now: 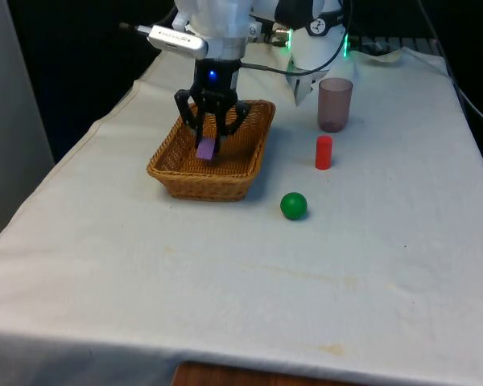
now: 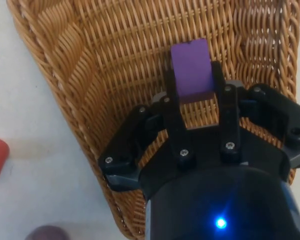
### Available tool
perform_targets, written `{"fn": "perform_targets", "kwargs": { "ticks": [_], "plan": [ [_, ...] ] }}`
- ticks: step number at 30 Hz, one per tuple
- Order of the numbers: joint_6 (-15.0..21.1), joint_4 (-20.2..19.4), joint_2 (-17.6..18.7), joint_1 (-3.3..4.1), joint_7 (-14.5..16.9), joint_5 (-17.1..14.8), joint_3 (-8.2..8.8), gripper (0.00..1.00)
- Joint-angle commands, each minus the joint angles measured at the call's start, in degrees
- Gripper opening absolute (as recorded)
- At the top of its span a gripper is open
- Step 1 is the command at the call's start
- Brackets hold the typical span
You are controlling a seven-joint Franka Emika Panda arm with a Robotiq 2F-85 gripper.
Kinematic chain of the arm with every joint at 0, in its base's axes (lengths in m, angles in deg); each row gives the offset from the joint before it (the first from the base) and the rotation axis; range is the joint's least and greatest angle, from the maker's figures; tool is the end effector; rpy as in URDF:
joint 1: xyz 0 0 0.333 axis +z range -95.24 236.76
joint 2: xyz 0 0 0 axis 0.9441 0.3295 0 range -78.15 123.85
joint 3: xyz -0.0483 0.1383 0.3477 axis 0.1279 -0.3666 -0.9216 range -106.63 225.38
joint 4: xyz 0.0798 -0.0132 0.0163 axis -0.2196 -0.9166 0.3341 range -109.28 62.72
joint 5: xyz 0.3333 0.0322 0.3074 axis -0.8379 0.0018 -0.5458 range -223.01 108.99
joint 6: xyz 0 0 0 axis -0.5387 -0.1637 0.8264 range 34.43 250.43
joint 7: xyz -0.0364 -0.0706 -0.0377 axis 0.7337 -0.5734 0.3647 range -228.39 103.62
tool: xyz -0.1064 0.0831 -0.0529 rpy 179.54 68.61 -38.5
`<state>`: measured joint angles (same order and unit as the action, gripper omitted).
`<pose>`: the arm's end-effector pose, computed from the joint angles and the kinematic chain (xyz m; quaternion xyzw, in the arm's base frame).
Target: Pick up the triangular block and place it into the basket.
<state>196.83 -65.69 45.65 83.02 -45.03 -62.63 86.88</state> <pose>0.5710 -0.1701 0.1705 0.9944 -0.0038 0.0566 0.0887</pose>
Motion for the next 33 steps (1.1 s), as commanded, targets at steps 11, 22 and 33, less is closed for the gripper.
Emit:
{"fn": "perform_targets", "kwargs": {
  "ticks": [11,22,33],
  "plan": [
    [0.34,-0.06,0.06,-0.06,-0.17,-0.11,-0.17,0.33],
    [0.23,0.00,0.17,0.29,-0.40,0.11,0.06,0.34],
    [0.17,0.00,0.17,0.52,-0.52,0.17,0.17,0.88]
  ]
}}
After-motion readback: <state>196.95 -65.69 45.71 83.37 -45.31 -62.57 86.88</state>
